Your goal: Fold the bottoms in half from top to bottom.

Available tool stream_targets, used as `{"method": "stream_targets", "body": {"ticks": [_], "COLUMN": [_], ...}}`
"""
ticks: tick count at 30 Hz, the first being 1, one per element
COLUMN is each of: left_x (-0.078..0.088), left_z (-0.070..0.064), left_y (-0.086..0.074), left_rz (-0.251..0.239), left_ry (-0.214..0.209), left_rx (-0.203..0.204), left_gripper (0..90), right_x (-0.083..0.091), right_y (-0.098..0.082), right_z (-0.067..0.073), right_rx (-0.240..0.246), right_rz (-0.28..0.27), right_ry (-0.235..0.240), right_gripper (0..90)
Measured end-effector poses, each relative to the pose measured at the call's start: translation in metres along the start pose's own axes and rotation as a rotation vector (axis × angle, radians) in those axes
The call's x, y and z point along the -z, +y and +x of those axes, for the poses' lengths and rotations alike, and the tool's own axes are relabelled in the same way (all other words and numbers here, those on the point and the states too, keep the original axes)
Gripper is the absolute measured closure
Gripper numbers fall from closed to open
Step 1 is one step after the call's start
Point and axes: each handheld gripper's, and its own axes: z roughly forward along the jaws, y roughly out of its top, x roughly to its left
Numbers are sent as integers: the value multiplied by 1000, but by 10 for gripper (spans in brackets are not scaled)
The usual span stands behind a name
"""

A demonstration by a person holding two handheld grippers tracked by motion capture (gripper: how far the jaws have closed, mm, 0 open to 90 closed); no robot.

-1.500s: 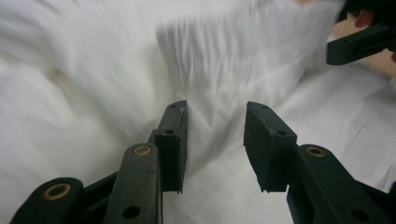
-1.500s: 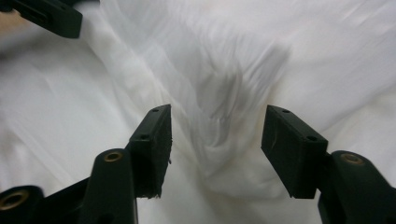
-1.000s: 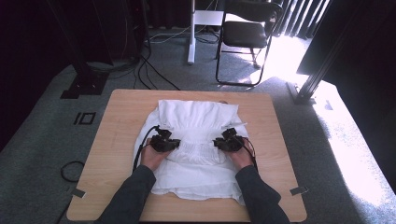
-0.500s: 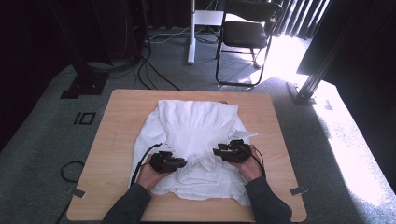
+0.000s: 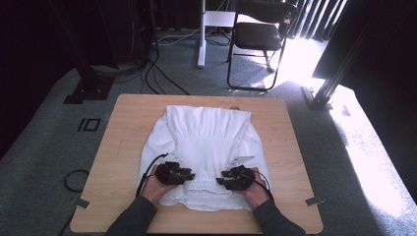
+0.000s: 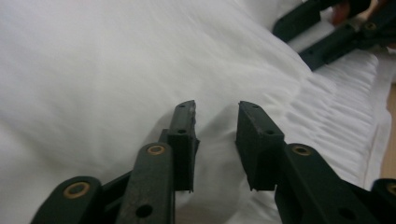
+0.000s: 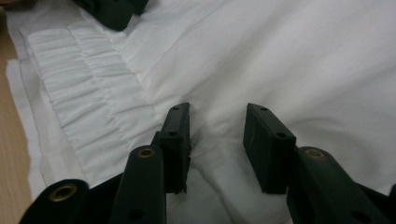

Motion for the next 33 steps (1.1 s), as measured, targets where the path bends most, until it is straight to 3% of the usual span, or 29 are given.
{"method": "stream_targets", "body": {"ticks": [3, 5, 7, 10, 13, 15, 17, 20, 22, 25, 33], "left_x": [7, 7, 2, -11, -26, -31, -39, -39, -35, -29, -12], "left_z": [17, 29, 42, 60, 75, 79, 83, 84, 85, 78, 39], "left_y": [16, 28, 40, 53, 54, 52, 43, 32, 25, 14, -11], "left_rz": [-48, -64, -74, -85, -59, -44, -6, -19, -46, -65, -28], "left_ry": [59, 106, 152, 184, 209, 200, 201, 176, 138, 107, 89], "left_rx": [12, 23, 28, 52, 99, 115, 126, 131, 161, 170, 89], "left_gripper": [650, 634, 621, 595, 572, 569, 567, 562, 562, 563, 558], "right_x": [9, 13, 11, -1, -18, -24, -36, -39, -37, -32, -15], "right_y": [16, 28, 42, 59, 64, 63, 54, 44, 37, 29, 8], "right_z": [-10, -24, -43, -70, -91, -96, -101, -99, -97, -89, -58], "right_rx": [-4, -20, -65, -88, -119, -134, -149, -145, -167, -158, -124], "right_rz": [-59, -111, -129, -115, -91, -76, -26, -20, -46, -54, -23], "right_ry": [-51, -96, -142, -205, -264, -278, -284, -267, -254, -238, -213], "right_gripper": [553, 546, 529, 506, 484, 484, 468, 465, 466, 465, 465]}}
